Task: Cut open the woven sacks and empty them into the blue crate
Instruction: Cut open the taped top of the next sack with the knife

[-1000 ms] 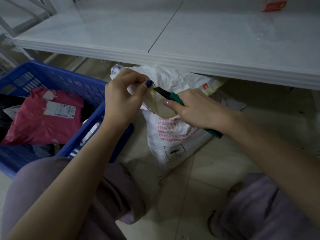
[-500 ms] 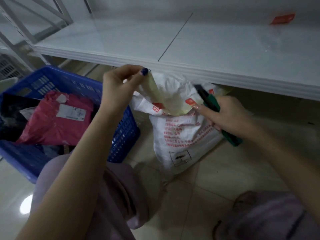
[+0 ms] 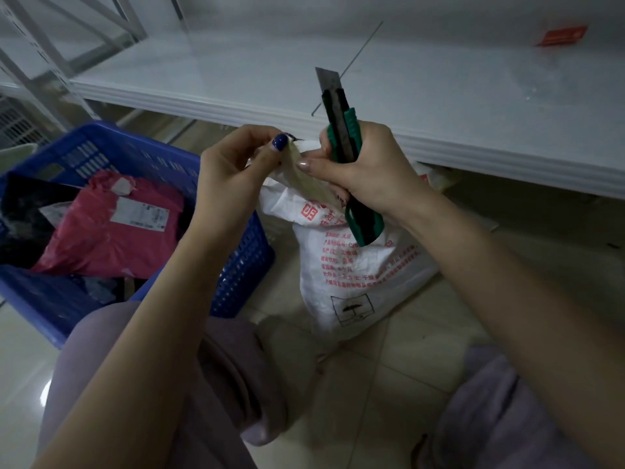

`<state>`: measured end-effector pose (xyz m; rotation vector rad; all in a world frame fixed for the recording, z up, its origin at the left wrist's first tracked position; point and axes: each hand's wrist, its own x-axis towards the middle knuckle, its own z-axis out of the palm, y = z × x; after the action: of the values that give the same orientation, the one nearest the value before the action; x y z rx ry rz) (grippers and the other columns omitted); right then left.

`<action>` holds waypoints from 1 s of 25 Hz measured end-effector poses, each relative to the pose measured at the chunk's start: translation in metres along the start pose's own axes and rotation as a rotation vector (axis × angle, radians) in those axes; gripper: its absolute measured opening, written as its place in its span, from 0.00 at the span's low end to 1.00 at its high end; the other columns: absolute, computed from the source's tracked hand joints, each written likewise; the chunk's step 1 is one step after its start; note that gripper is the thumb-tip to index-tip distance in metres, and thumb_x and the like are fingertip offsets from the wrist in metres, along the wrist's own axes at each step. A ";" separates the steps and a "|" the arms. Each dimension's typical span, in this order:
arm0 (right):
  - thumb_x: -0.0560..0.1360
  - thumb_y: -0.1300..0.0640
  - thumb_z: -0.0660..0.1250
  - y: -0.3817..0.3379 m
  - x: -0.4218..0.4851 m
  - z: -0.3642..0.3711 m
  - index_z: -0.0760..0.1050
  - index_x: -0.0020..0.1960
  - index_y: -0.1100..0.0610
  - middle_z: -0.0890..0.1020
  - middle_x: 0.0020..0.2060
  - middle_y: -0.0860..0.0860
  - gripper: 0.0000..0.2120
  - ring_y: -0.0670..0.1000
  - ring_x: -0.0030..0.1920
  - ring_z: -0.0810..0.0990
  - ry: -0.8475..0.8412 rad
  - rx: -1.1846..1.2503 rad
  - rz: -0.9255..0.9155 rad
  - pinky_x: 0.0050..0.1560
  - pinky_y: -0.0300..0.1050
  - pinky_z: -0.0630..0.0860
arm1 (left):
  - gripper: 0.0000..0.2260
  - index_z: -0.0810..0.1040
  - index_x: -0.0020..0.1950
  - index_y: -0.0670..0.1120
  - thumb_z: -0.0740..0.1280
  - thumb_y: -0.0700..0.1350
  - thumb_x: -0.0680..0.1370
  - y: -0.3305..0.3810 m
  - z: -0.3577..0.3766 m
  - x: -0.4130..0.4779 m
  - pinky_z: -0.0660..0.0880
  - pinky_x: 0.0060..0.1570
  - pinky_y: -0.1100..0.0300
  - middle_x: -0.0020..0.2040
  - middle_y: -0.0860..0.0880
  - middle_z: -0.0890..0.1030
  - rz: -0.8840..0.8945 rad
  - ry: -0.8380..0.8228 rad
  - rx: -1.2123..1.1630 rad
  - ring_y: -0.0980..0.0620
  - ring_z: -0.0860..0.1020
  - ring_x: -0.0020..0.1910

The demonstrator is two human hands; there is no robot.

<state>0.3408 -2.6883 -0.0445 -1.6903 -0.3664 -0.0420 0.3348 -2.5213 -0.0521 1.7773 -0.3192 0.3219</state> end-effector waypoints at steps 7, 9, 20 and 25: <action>0.67 0.68 0.75 -0.003 0.005 0.012 0.67 0.37 0.57 0.81 0.30 0.53 0.17 0.47 0.21 0.69 0.164 0.170 0.130 0.25 0.38 0.69 | 0.08 0.76 0.47 0.45 0.70 0.48 0.74 0.000 0.007 -0.007 0.76 0.43 0.64 0.37 0.57 0.78 0.034 0.319 0.269 0.62 0.77 0.38; 0.65 0.67 0.77 -0.001 0.006 0.011 0.66 0.37 0.56 0.81 0.31 0.53 0.18 0.46 0.22 0.70 0.157 0.159 0.171 0.25 0.37 0.69 | 0.09 0.76 0.49 0.44 0.70 0.48 0.75 0.000 0.007 -0.007 0.79 0.48 0.56 0.38 0.56 0.79 -0.002 0.272 0.230 0.60 0.79 0.40; 0.75 0.56 0.69 -0.003 -0.002 0.002 0.68 0.42 0.54 0.77 0.27 0.52 0.09 0.46 0.23 0.75 0.011 -0.297 0.021 0.31 0.40 0.74 | 0.05 0.79 0.48 0.49 0.64 0.47 0.77 -0.010 -0.019 0.008 0.74 0.43 0.60 0.44 0.56 0.75 0.221 0.106 0.457 0.61 0.74 0.42; 0.80 0.51 0.60 -0.012 -0.016 -0.009 0.73 0.43 0.60 0.80 0.23 0.52 0.14 0.46 0.24 0.80 -0.222 -0.542 0.023 0.33 0.32 0.73 | 0.05 0.79 0.48 0.50 0.65 0.48 0.77 -0.013 -0.022 0.007 0.75 0.49 0.47 0.46 0.45 0.81 0.138 0.098 0.358 0.46 0.78 0.45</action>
<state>0.3236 -2.6990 -0.0357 -2.2434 -0.5349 0.0701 0.3452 -2.4973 -0.0557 2.0859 -0.3299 0.5928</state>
